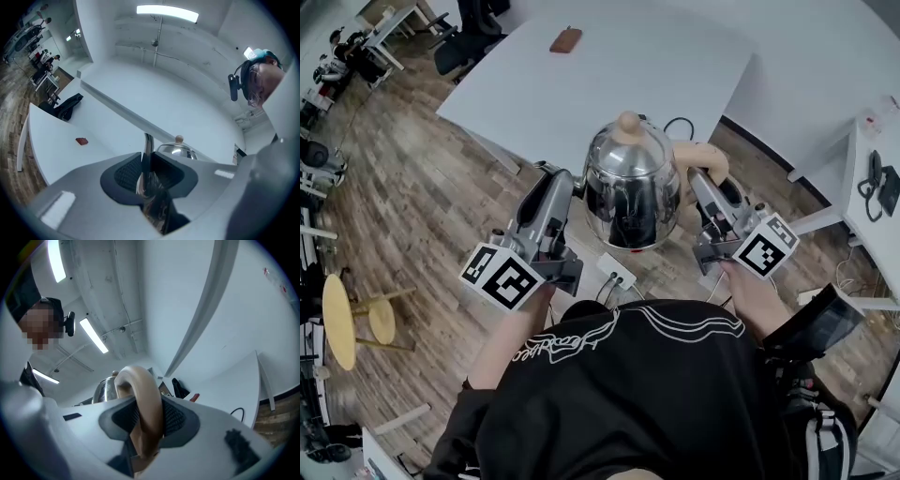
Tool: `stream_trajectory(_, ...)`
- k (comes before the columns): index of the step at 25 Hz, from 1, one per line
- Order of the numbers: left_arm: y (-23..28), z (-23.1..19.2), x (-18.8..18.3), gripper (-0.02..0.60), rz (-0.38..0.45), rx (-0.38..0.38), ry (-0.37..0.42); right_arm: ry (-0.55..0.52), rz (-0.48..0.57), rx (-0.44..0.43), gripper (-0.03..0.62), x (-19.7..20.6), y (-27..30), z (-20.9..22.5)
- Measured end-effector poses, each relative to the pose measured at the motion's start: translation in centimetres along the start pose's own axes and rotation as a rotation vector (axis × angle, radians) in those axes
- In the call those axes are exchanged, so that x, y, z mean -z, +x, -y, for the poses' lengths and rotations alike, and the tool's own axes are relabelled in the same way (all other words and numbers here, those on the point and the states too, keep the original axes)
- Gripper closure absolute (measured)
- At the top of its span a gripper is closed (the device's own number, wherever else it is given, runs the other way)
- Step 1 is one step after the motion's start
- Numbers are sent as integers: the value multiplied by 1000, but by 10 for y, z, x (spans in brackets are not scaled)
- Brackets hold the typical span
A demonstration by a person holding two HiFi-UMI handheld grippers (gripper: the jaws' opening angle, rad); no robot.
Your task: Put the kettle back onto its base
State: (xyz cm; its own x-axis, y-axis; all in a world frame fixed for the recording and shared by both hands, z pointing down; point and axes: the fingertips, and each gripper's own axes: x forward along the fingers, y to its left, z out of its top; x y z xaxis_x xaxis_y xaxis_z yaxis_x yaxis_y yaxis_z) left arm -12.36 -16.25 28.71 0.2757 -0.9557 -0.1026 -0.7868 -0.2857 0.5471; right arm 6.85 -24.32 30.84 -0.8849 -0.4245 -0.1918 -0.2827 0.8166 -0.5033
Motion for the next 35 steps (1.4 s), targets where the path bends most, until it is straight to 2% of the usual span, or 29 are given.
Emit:
stream_trajectory(4, -2, 1, 2, 492, 4, 18, 36, -33, 15, -20, 473, 1, 0, 0)
stream_trajectory(8, 2, -3, 4, 492, -10, 30, 104, -71, 22, -41, 476, 4, 2, 3)
stream_trajectory(14, 10, -15, 14, 494, -34, 72, 182, -142, -5, -48, 480, 12, 1, 6)
stream_trajectory(22, 78, -81, 3, 492, -86, 156, 218, -234, -133, -76, 488, 18, 60, 56)
stream_trajectory(27, 110, -118, 17, 492, -160, 242, 207, -243, -214, -41, 491, 35, 77, 87)
stream_trajectory(31, 136, -143, 31, 486, -224, 307, 241, -268, -257, -13, 491, 45, 87, 114)
stream_trajectory(35, 160, -165, 45, 483, -268, 338, 250, -279, -272, 24, 493, 54, 94, 138)
